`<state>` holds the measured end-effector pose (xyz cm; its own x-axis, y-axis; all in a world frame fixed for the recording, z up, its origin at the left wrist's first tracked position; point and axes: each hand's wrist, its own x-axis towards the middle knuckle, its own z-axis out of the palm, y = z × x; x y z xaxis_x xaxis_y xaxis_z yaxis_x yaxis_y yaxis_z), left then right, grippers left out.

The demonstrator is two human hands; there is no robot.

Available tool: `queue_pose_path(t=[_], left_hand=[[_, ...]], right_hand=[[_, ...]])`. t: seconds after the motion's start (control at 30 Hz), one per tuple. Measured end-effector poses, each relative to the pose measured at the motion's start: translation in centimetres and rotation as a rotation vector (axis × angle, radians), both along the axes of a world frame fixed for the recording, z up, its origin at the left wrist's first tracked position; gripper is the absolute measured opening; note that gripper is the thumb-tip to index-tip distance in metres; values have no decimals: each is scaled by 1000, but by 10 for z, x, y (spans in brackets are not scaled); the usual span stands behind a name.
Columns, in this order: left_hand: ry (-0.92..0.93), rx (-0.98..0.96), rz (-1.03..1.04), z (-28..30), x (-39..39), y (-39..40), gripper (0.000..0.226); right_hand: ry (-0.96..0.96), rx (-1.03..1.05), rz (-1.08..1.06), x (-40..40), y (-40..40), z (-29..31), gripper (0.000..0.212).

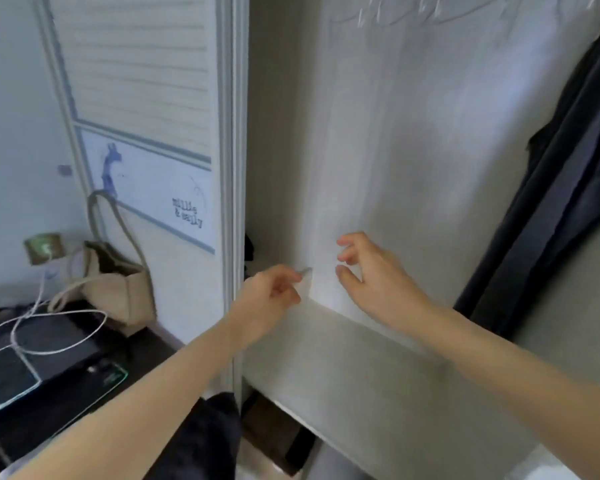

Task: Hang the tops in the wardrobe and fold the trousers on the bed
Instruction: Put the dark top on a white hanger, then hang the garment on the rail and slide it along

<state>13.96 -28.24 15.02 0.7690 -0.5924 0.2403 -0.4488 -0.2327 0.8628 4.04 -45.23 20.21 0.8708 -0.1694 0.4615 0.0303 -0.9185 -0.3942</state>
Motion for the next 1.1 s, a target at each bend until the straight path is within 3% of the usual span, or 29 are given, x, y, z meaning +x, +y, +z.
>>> queue_pose_path(t=[0.23,0.37,0.67,0.93,1.1], left_hand=[[217,218,315,-74,-51,152,33],[302,352,484,-115,-75,227,28],[395,264,803,-163,-105,356,25],[487,167,1091,-200,-150,495,27],[653,89,1316,-239,-206,580,27]], right_hand=[[228,193,290,5,97,-86,31],[341,214,376,11,147,-126,29],[562,164,603,36,283,-174,29],[671,67,938,56,485,-201,27],[819,14,1128,46,607,-228,26]])
